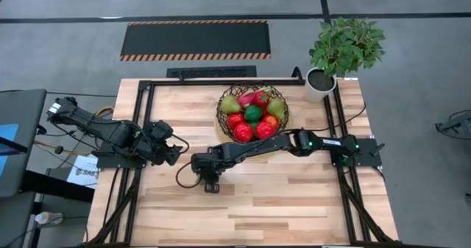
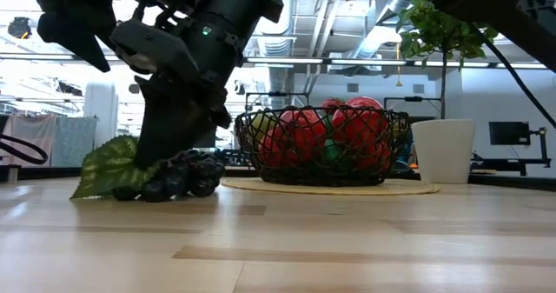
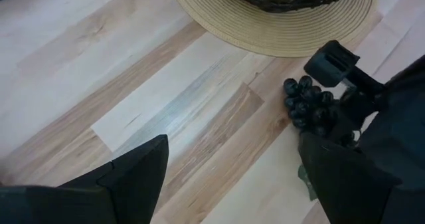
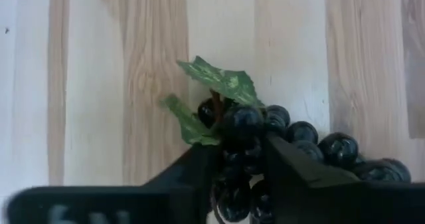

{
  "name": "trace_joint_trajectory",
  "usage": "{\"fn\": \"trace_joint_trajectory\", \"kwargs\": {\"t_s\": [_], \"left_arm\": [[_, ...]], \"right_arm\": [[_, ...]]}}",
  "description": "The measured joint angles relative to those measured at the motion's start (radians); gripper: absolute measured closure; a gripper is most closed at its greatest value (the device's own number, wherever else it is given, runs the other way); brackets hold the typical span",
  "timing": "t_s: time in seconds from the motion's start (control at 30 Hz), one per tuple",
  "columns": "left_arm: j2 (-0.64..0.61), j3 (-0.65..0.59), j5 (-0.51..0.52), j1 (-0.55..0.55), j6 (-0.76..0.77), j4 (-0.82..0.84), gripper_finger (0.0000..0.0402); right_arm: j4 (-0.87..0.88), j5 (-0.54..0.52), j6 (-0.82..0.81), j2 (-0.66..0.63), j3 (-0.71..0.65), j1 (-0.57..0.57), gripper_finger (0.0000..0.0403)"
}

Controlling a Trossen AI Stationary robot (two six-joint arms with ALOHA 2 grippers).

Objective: Build produce basket
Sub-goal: Put the purple grapes into the black wire basket

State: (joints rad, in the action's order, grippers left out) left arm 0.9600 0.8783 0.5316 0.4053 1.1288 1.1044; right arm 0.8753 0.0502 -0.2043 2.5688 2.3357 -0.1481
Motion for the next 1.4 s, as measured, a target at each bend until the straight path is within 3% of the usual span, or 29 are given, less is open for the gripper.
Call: {"fn": "trace_joint_trajectory", "kwargs": {"t_s": [0.17, 0.37, 1.17, 1.4], "left_arm": [[0.000, 0.000, 0.003, 0.000, 0.000, 0.000, 0.0077], [0.000, 0.000, 0.006, 0.000, 0.001, 0.000, 0.0077], [0.000, 0.000, 0.011, 0.000, 0.019, -0.004, 0.0077], [0.000, 0.000, 0.031, 0.000, 0.036, -0.004, 0.0077]], "right_arm": [[0.016, 0.001, -0.008, -0.024, -0.004, -0.007, 0.0353], [0.058, 0.001, 0.001, -0.092, -0.003, -0.005, 0.0390], [0.288, -0.141, 0.109, -0.512, -0.001, 0.109, 0.0376], [0.396, -0.279, 0.135, -0.642, -0.001, 0.188, 0.0381]]}}
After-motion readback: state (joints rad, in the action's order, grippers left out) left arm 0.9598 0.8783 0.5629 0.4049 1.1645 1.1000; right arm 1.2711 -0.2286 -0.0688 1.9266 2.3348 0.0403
